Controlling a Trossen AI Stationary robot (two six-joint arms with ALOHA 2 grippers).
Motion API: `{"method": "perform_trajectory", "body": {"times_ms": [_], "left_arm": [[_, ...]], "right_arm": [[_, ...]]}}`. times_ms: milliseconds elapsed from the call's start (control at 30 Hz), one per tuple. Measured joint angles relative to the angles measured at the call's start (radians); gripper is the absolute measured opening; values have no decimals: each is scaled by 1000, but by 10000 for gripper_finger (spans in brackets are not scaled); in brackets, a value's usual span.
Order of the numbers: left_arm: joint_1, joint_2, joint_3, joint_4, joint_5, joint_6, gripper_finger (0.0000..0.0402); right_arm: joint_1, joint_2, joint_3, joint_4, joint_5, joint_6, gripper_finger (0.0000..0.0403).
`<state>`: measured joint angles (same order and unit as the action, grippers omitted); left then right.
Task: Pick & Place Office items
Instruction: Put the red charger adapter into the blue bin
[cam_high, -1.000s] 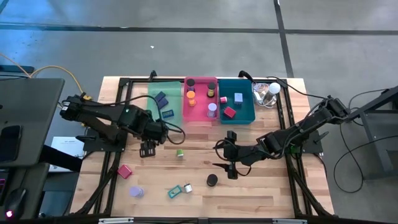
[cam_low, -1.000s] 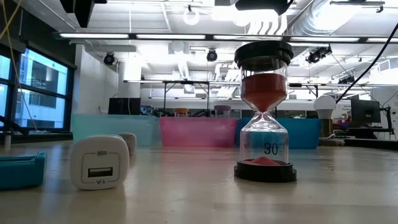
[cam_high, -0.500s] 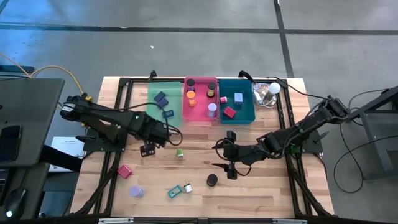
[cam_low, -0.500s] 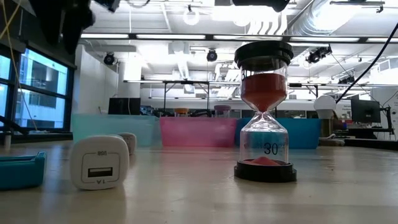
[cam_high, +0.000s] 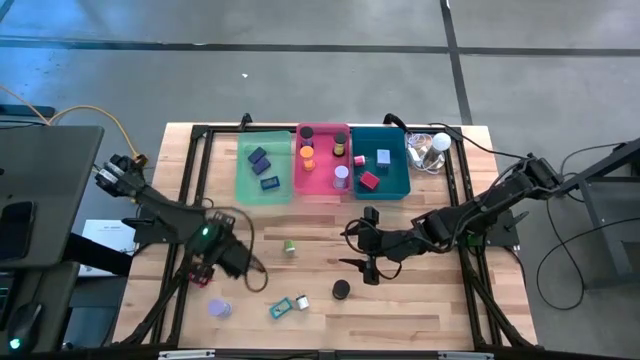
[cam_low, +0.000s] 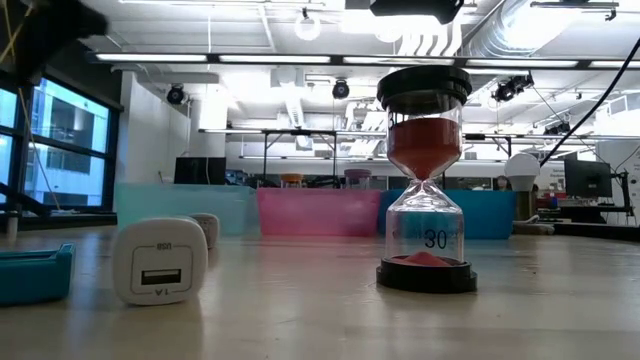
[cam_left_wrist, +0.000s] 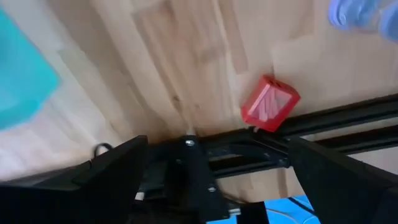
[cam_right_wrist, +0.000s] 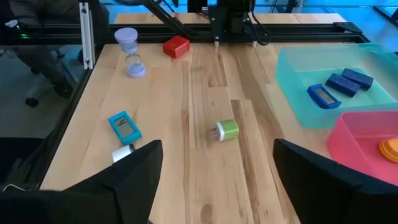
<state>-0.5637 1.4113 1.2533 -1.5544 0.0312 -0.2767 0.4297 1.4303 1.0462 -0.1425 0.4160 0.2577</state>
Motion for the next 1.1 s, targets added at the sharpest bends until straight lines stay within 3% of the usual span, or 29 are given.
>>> {"method": "perform_trajectory", "body": {"times_ms": [233, 600, 800, 1100], "left_arm": [[-130, 0, -92, 104, 15, -143, 379], [-208, 0, -202, 269, 125, -289, 379], [-236, 0, -328, 397, 260, -351, 379], [-247, 8, -354, 407, 228, -371, 379]], "right_arm": [[0, 0, 0, -1, 0, 0, 294], [0, 0, 0, 4, 0, 0, 294], [0, 0, 0, 4, 0, 0, 294], [0, 0, 0, 4, 0, 0, 294]]}}
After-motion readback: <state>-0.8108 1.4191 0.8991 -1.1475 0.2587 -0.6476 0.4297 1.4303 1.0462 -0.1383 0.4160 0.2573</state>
